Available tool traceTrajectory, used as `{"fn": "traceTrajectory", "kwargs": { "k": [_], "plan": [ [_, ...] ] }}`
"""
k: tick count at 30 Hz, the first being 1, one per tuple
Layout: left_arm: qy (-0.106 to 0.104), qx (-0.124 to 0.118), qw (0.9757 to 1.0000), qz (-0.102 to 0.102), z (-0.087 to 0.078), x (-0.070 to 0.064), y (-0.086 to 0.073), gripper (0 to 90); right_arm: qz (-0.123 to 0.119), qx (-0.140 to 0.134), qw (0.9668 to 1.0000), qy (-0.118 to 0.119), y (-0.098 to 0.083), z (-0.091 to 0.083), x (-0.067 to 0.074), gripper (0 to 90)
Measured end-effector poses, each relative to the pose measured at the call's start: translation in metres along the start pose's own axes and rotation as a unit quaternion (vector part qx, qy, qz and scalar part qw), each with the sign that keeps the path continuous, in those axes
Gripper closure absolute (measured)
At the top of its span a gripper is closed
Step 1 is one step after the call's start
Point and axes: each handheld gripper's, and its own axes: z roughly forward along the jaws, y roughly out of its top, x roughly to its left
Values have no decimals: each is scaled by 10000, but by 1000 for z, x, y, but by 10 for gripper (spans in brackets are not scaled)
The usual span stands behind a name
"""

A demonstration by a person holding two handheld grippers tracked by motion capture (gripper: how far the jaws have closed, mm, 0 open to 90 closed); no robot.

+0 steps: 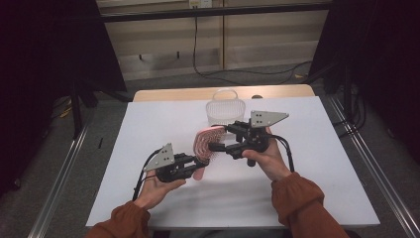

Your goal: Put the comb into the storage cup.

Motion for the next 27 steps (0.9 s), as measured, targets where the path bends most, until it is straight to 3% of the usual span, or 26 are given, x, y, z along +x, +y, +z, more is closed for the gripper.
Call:
{"fn": "traceTrajectory", "kwargs": {
  "k": [6,11,27],
  "plan": [
    [-155,-11,9999,39,2,-3,3,803,2,127,9997,212,-2,5,2,376],
    [-237,34,9997,30,5,-4,1,803,-10,162,9995,289,-3,6,2,473],
    [-175,1,9997,-142,8,1,-2,782,-39,170,9997,141,-3,5,2,609]
  ]
}}
